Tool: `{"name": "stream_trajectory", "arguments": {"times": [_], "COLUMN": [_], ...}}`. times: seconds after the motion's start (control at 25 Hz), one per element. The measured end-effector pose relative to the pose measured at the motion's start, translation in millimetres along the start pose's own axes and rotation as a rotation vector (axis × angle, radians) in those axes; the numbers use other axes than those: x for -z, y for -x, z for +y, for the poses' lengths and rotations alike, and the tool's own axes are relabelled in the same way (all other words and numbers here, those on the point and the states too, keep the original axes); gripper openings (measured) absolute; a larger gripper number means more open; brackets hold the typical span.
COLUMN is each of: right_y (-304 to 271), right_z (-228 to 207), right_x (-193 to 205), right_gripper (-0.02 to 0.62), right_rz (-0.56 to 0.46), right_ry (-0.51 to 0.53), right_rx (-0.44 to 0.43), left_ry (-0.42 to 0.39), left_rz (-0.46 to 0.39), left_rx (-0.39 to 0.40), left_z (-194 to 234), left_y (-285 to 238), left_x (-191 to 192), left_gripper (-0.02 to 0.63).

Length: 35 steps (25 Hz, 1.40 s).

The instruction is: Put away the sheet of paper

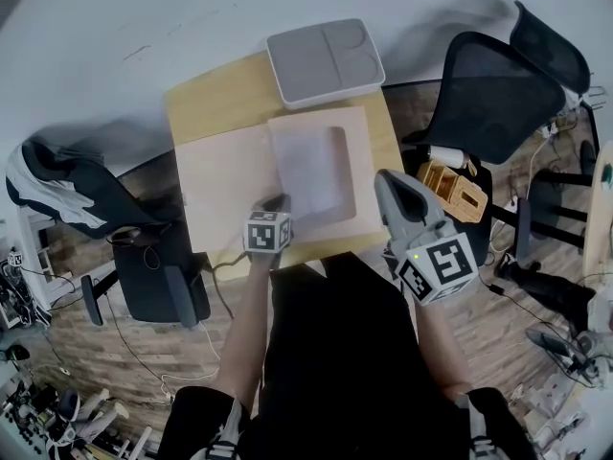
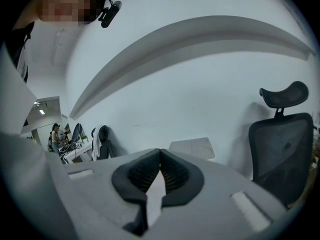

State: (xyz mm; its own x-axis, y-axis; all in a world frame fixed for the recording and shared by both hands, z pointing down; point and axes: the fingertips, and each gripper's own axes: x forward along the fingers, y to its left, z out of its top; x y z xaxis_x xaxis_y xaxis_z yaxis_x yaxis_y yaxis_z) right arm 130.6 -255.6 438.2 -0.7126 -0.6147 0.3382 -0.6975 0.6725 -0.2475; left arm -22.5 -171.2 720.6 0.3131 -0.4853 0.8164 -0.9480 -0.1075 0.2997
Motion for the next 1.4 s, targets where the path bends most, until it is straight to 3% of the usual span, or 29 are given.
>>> {"name": "stream_trajectory", "arguments": {"times": [0.4,0.64,1.0,1.4], "right_y": [6,12,21,55], "right_z": [1,14,59,130], "right_x": [1,1,5,19], "right_gripper": [0.000,0.000,0.000,0.000], "right_rz": [-0.023,-0.042,-0.077,-0.114], "right_ry": [-0.004,-0.015,-0.017,-0.002], "right_rx": [-0.044,-0.043,0.011,0.082], "left_ry": [-0.013,-0.046,-0.126,-0.188], "left_rz": [-0.031,-0.081,-0.194,-0.383], "left_rx": [-0.070,-0.071,-0.043,-0.001], "left_z": [3,-2,3,0], "left_y": [15,43,112,218], "left_x": [-3,-10,-27,-24], "left_gripper": [0.012,0.012,0.011,0.009]}}
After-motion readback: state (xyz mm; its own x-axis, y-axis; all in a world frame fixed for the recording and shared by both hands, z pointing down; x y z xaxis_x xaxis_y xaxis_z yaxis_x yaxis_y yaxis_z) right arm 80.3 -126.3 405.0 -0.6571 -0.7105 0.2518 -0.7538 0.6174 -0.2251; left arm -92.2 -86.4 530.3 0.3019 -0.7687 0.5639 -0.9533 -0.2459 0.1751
